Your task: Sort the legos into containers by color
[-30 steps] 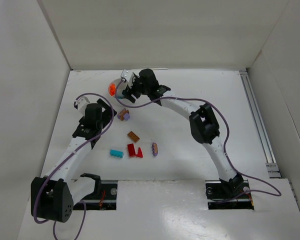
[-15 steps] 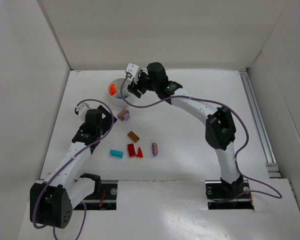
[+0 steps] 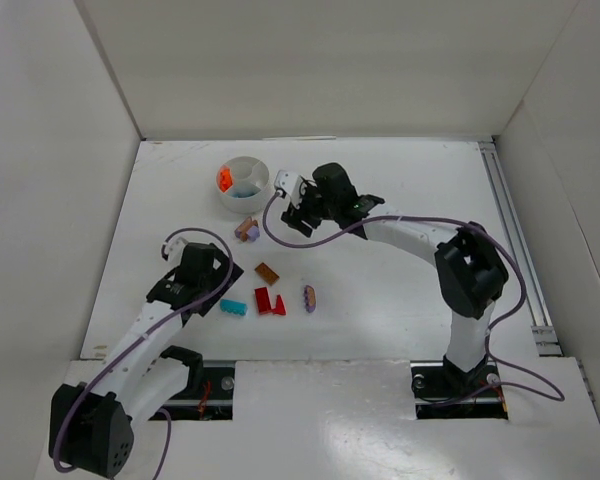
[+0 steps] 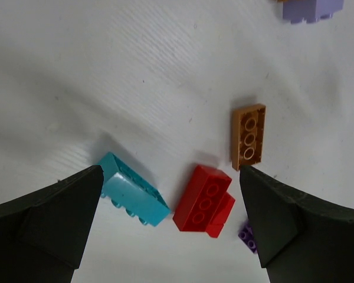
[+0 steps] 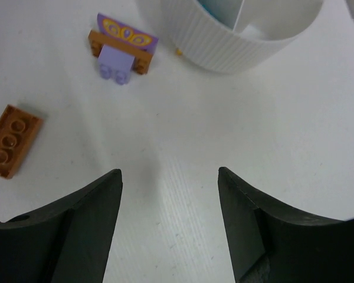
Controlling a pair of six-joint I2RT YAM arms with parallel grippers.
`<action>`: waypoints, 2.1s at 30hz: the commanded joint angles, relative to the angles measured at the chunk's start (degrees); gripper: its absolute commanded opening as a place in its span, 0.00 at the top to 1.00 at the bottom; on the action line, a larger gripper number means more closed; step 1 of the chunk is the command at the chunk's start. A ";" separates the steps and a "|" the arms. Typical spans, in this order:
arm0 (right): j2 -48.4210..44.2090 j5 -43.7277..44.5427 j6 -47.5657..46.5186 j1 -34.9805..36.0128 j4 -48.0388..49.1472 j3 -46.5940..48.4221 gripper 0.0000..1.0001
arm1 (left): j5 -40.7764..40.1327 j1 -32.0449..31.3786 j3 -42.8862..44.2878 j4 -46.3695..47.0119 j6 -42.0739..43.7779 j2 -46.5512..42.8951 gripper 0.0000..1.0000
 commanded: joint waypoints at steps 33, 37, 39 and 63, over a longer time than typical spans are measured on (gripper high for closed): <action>-15.62 -1.77 3.13 -2.08 10.29 -17.57 0.29 | 0.74 -5.04 1.13 -10.01 -16.79 8.07 0.25; -16.16 -1.77 3.65 -3.23 10.29 -18.10 0.29 | -1.10 -5.57 2.36 -10.53 -16.18 9.31 0.42; -16.16 -1.77 3.65 -3.75 10.29 -18.10 0.29 | -1.63 -5.57 2.36 -10.53 -16.18 8.52 0.52; -32.40 8.51 2.07 -5.59 10.29 -30.39 0.29 | -31.23 -6.10 24.03 2.64 -2.03 10.86 0.95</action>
